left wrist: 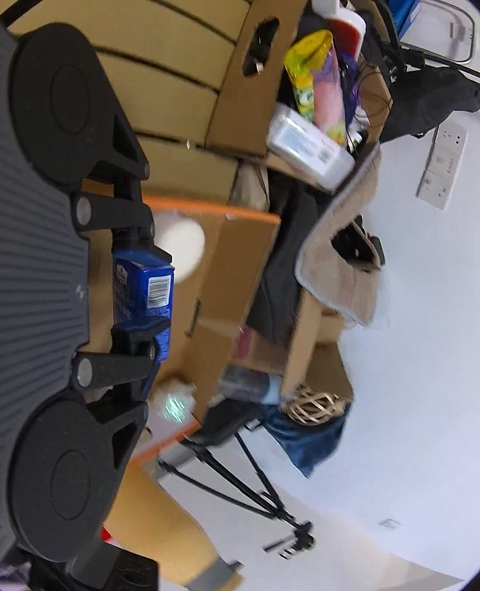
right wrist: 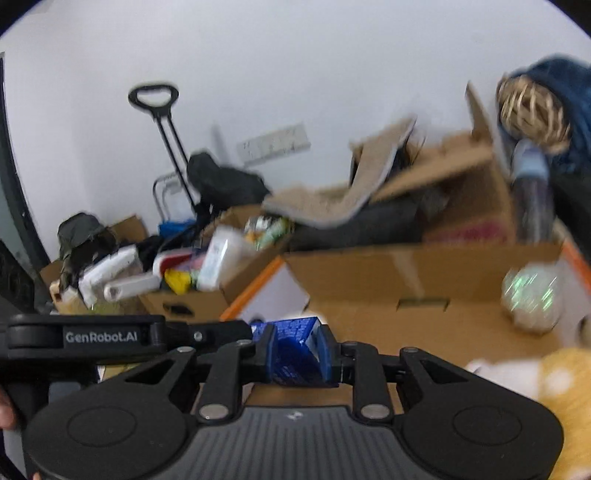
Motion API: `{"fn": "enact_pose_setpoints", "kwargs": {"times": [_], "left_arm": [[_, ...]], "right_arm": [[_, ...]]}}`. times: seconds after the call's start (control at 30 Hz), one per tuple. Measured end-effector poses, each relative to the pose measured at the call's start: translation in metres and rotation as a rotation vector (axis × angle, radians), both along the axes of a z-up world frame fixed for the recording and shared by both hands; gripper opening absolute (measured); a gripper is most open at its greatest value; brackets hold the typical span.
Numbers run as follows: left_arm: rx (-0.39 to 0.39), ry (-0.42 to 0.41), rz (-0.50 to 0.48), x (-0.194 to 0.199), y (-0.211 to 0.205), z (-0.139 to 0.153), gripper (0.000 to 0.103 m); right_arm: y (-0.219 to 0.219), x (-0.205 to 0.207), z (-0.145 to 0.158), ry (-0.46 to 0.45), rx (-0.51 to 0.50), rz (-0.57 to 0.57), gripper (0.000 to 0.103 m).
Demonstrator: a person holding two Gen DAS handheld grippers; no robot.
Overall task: Organize soft objects
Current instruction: 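Carry the blue packet into the cardboard box and open both grippers, then move both grippers back to the pink satin bow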
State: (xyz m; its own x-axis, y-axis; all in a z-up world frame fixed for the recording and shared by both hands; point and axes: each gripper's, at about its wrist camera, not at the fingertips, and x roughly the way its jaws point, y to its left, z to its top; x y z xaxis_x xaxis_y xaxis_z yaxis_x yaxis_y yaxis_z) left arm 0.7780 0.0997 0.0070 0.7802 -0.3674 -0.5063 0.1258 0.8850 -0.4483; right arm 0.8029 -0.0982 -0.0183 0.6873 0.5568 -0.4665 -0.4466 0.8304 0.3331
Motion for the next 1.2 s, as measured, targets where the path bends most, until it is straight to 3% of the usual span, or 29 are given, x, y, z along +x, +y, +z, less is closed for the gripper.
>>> {"fn": "enact_pose_setpoints", "kwargs": {"times": [0.1,0.2,0.3,0.47,0.63,0.7,0.77,0.9,1.03,1.2], "left_arm": [[0.049,0.011,-0.043,-0.017,0.002,-0.004,0.031],[0.113,0.005,-0.076,-0.039,-0.001,-0.002,0.035],[0.158,-0.005,-0.060,-0.052,0.000,0.011,0.040],[0.164,-0.044,-0.016,-0.081,0.010,0.053,0.041],[0.203,-0.112,-0.003,-0.130,0.007,0.097,0.042],[0.221,-0.138,0.004,-0.155,0.003,0.109,0.047],[0.250,-0.182,-0.004,-0.189,-0.005,0.112,0.053],[0.299,-0.249,-0.014,-0.256,-0.021,0.096,0.063],[0.315,-0.280,-0.001,-0.325,-0.037,0.059,0.071],[0.315,-0.234,0.010,-0.382,-0.046,0.016,0.073]], "right_arm": [[0.008,-0.002,-0.013,0.096,-0.060,0.090,0.026],[0.008,-0.013,-0.010,0.124,-0.069,0.141,0.032],[0.002,-0.025,0.008,0.096,-0.059,0.129,0.042],[-0.011,-0.061,0.059,0.029,-0.059,0.118,0.042],[-0.036,-0.110,0.109,-0.061,-0.074,0.079,0.047],[-0.048,-0.134,0.123,-0.095,-0.078,0.061,0.048],[-0.062,-0.166,0.131,-0.134,-0.086,0.047,0.055],[-0.089,-0.233,0.121,-0.178,-0.101,0.012,0.059],[-0.111,-0.303,0.092,-0.240,-0.099,-0.029,0.062],[-0.135,-0.383,0.049,-0.262,0.000,-0.069,0.069]]}}
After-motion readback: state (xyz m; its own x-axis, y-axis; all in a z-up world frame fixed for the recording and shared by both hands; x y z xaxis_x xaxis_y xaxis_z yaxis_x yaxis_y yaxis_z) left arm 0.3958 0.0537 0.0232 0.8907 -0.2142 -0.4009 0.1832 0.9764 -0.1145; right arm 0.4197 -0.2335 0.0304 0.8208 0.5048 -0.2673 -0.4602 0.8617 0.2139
